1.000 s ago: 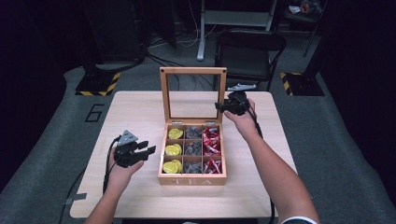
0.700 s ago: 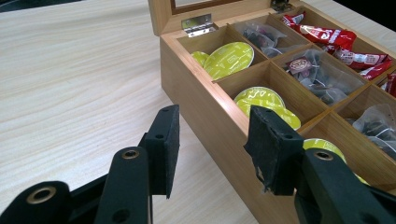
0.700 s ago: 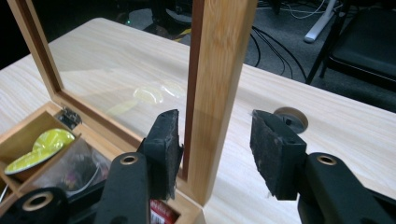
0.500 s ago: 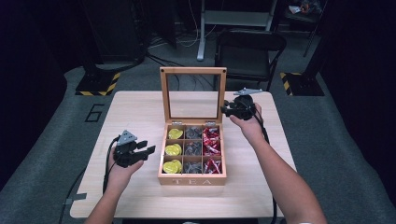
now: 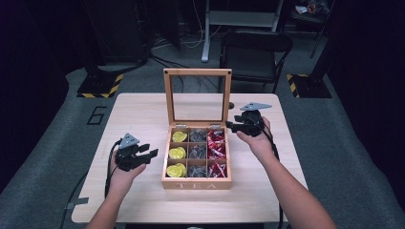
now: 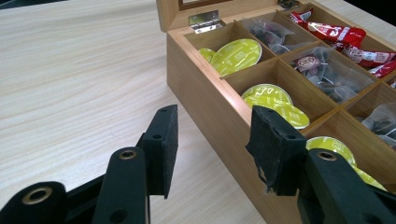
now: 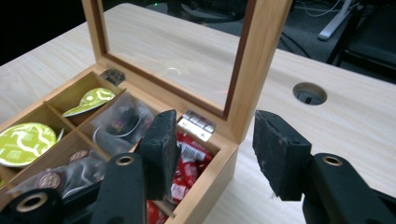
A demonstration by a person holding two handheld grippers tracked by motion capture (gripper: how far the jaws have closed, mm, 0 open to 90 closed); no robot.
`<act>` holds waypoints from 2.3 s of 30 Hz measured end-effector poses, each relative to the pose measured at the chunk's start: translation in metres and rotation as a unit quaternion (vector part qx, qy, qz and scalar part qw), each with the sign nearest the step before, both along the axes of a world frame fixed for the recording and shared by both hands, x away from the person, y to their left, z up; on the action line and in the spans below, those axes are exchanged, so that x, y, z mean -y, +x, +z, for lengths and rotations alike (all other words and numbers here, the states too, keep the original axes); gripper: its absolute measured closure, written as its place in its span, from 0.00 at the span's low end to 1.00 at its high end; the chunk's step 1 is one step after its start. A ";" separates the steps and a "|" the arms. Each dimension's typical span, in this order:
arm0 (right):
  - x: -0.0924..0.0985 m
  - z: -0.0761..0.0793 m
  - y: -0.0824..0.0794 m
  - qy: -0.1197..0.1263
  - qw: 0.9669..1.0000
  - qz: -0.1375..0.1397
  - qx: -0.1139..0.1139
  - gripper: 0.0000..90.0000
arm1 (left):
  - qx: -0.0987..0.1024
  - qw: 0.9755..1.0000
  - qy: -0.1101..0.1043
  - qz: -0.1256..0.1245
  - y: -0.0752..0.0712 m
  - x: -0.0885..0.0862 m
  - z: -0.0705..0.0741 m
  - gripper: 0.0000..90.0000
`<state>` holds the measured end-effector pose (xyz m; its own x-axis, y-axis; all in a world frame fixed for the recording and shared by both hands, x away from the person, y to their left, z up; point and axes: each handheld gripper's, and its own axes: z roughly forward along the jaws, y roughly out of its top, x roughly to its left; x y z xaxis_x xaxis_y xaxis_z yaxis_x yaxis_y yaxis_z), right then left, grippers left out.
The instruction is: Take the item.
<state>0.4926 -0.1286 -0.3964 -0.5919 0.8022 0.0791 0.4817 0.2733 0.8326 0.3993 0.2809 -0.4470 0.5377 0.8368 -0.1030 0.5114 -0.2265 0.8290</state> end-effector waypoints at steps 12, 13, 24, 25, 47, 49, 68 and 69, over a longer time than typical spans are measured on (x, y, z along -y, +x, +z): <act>-0.005 -0.003 -0.020 -0.009 1.000 0.021 0.005 0.54 | -0.005 1.000 -0.003 0.004 0.001 -0.001 -0.002 0.57; -0.005 -0.003 -0.022 -0.008 1.000 0.023 0.002 0.55 | -0.006 1.000 -0.003 0.005 0.001 -0.001 -0.003 0.57; -0.004 -0.004 -0.043 -0.015 0.999 0.027 0.009 0.55 | -0.006 1.000 -0.003 0.010 0.001 -0.002 -0.003 0.55; -0.004 -0.004 -0.045 -0.016 0.999 0.029 0.012 0.55 | -0.006 1.000 -0.002 0.010 0.001 -0.002 -0.003 0.55; -0.005 -0.025 -0.092 -0.027 0.997 0.068 0.000 0.61 | -0.010 1.000 -0.002 0.011 0.001 -0.002 -0.005 0.55; -0.007 -0.030 -0.095 -0.027 0.997 0.072 -0.005 0.62 | -0.008 1.000 -0.002 0.012 0.001 -0.002 -0.005 0.55; -0.028 -0.049 -0.107 -0.020 0.994 0.106 -0.027 0.63 | -0.010 1.000 -0.001 0.011 0.001 -0.001 -0.007 0.55; -0.029 -0.050 -0.107 -0.021 0.994 0.106 -0.028 0.63 | -0.011 1.000 0.000 0.010 0.001 -0.002 -0.006 0.55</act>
<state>0.3853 -0.0996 -0.4464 -0.7438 0.6628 0.0861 0.4543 0.4069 0.7925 0.4005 0.2826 -0.4534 0.5177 0.8478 -0.1150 0.5337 -0.2150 0.8179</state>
